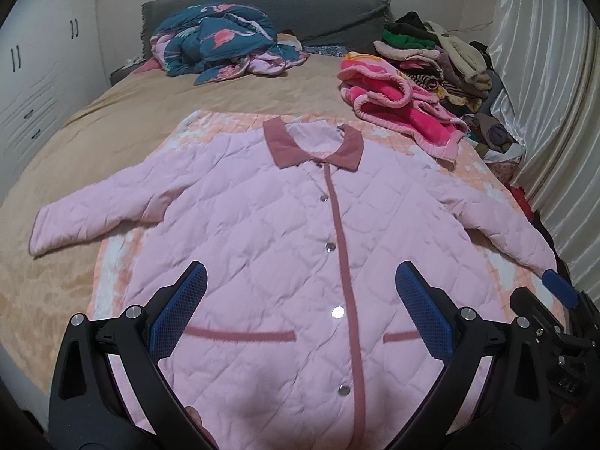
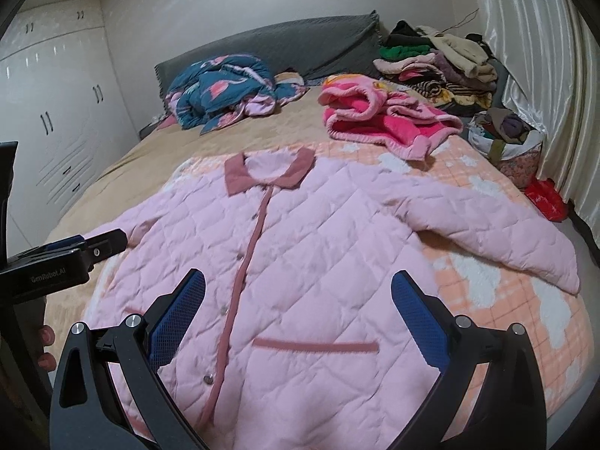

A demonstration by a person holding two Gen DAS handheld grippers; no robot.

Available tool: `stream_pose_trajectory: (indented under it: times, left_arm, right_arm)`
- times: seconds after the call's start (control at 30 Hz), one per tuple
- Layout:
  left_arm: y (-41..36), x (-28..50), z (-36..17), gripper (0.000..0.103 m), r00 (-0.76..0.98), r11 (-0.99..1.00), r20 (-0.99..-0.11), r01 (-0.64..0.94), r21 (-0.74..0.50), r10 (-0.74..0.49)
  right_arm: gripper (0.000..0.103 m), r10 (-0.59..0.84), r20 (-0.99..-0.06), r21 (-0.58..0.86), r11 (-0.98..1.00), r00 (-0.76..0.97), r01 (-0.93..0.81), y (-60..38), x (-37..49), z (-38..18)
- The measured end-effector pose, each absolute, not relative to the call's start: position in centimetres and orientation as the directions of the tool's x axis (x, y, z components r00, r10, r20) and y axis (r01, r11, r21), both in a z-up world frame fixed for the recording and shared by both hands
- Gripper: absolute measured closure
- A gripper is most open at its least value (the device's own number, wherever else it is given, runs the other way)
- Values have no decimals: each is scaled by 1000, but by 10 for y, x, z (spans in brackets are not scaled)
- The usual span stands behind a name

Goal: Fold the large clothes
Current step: 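Move both tools toward the jacket, right tool reaching its sleeve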

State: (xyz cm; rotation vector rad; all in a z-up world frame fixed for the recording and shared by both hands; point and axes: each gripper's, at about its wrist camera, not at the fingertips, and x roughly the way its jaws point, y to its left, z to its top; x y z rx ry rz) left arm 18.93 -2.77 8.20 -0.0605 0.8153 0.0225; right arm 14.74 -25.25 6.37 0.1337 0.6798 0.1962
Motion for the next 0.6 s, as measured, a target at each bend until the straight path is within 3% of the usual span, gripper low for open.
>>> stream_pose_trajectory:
  times: [0.6]
  left_arm:
    - [-80, 260, 89, 9, 691, 999, -721, 32, -42, -52]
  right_arm:
    - [4, 53, -606, 191, 978, 794, 81, -339, 197, 64]
